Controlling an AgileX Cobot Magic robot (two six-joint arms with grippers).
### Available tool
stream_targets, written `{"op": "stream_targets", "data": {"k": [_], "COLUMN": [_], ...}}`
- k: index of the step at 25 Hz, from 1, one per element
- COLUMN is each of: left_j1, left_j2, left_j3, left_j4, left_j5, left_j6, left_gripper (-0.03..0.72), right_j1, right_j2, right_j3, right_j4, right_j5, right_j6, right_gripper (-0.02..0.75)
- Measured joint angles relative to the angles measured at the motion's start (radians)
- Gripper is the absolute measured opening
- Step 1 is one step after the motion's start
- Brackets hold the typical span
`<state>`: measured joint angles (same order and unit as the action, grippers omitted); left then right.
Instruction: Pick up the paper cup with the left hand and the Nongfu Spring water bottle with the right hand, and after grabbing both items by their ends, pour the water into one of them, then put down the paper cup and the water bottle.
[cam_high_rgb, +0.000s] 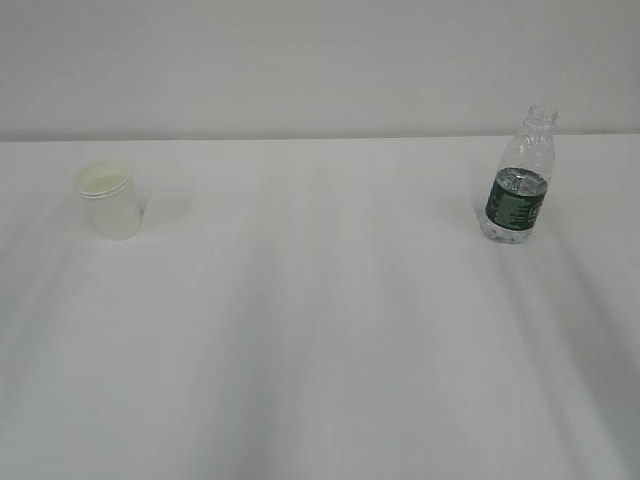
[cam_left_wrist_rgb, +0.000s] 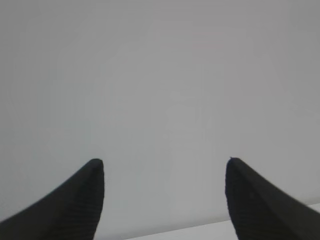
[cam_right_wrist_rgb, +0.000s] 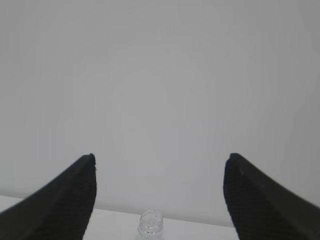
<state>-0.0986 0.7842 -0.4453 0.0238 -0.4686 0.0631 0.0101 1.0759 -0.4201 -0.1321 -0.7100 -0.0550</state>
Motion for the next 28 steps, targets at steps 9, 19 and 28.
{"op": "stream_targets", "data": {"k": [9, 19, 28], "left_j1": [0.000, 0.000, 0.000], "left_j2": [-0.146, -0.269, -0.364], "left_j3": [0.003, 0.003, -0.065], "left_j4": [0.014, 0.015, 0.015], "left_j5": [0.149, 0.313, 0.545], "left_j6": [0.000, 0.000, 0.000], "left_gripper": [0.542, 0.540, 0.540], "right_j1": [0.000, 0.000, 0.000], "right_j2": [-0.215, -0.385, -0.549], "right_j3": [0.005, 0.005, 0.006], "right_j4": [-0.002, -0.035, -0.037], "right_j5": [0.239, 0.453, 0.682], "right_j6": [0.000, 0.000, 0.000], "right_gripper": [0.594, 0.593, 0.592]}}
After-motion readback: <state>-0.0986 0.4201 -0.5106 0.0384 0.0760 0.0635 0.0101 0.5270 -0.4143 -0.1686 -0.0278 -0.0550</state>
